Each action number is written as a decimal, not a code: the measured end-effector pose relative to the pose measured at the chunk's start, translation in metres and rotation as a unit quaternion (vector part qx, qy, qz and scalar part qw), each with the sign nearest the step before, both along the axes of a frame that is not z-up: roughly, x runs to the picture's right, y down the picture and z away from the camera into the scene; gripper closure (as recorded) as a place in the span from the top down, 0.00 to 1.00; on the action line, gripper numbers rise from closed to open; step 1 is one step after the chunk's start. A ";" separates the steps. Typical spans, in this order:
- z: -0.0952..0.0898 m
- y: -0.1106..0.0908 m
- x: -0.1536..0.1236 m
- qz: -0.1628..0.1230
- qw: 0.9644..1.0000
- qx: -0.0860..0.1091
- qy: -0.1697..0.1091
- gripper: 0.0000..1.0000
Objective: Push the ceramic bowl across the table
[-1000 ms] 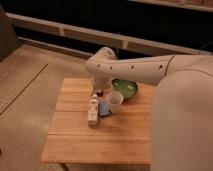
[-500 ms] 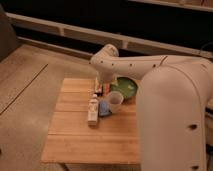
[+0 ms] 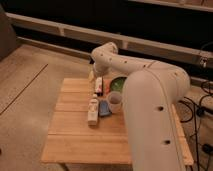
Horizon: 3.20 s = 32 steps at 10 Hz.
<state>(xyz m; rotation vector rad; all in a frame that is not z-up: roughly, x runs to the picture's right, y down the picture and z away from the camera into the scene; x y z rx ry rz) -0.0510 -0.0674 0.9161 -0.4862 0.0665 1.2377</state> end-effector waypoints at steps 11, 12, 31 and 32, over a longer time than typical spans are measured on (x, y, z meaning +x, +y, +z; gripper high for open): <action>0.039 0.029 -0.017 0.113 0.991 -0.056 -0.039 0.65; 0.043 0.033 -0.017 0.119 0.990 -0.064 -0.040 0.65; 0.042 0.028 0.050 0.123 0.984 -0.089 0.090 0.65; 0.043 0.029 0.029 0.112 0.987 -0.089 0.070 0.65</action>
